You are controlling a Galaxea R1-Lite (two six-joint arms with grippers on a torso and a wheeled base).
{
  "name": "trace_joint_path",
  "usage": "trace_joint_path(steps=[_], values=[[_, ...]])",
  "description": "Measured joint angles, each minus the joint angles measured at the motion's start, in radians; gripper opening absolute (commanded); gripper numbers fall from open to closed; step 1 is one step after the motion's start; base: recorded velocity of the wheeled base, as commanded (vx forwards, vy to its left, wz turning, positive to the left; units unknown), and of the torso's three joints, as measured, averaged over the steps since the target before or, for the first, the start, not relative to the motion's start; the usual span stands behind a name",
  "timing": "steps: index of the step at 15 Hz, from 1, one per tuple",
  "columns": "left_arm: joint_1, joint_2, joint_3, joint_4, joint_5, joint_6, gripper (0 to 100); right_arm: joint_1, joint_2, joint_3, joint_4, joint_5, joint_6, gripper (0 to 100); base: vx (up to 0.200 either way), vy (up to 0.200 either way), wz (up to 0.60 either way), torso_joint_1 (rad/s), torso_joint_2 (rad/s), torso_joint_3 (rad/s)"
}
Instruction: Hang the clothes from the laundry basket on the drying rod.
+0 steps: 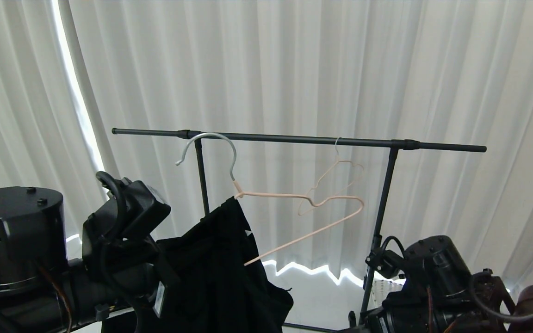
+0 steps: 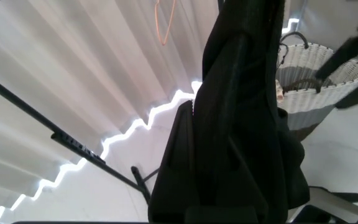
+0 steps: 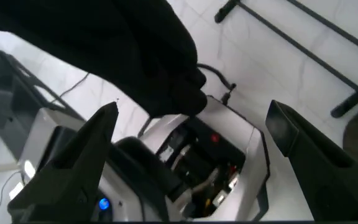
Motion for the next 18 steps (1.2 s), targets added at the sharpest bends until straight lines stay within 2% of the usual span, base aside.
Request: trace_joint_path(steps=[2,3,5,8,11,13,15,18], values=[[-0.008,0.000,-0.001,0.000,-0.019,0.001,0,0.001,-0.054,-0.123,0.124,0.002,0.028,100,0.000,0.000,0.00,0.000,0.00,0.000],[-0.009,-0.001,-0.004,0.000,-0.022,0.001,0,0.007,-0.059,-0.162,0.111,-0.001,0.068,100,0.000,0.000,0.00,0.000,0.00,0.000],[-0.009,0.001,-0.019,0.000,-0.024,0.001,0,0.027,-0.036,-0.205,-0.037,-0.020,0.163,100,0.000,0.000,0.00,0.000,0.00,0.000],[-0.001,0.023,-0.051,-0.001,-0.023,-0.009,0,0.082,0.015,-0.209,-0.145,-0.092,0.190,100,0.000,0.000,0.00,0.000,0.00,0.000],[0.009,0.047,-0.073,-0.004,-0.023,-0.021,0,0.104,0.049,-0.210,-0.191,-0.101,0.199,100,0.000,0.000,0.00,0.000,0.00,0.000],[0.019,0.067,-0.077,-0.073,-0.022,-0.023,0,0.112,0.065,-0.210,-0.222,-0.119,0.199,100,0.000,0.000,0.00,0.000,0.00,0.000],[0.023,0.092,-0.079,-0.132,-0.021,-0.033,0,0.115,0.095,-0.212,-0.291,-0.174,0.207,100,0.000,0.000,0.00,0.000,0.00,0.000],[0.023,0.113,-0.080,-0.149,-0.019,-0.035,0,0.116,0.132,-0.215,-0.341,-0.226,0.264,100,0.000,0.000,0.00,0.000,0.00,0.000]])
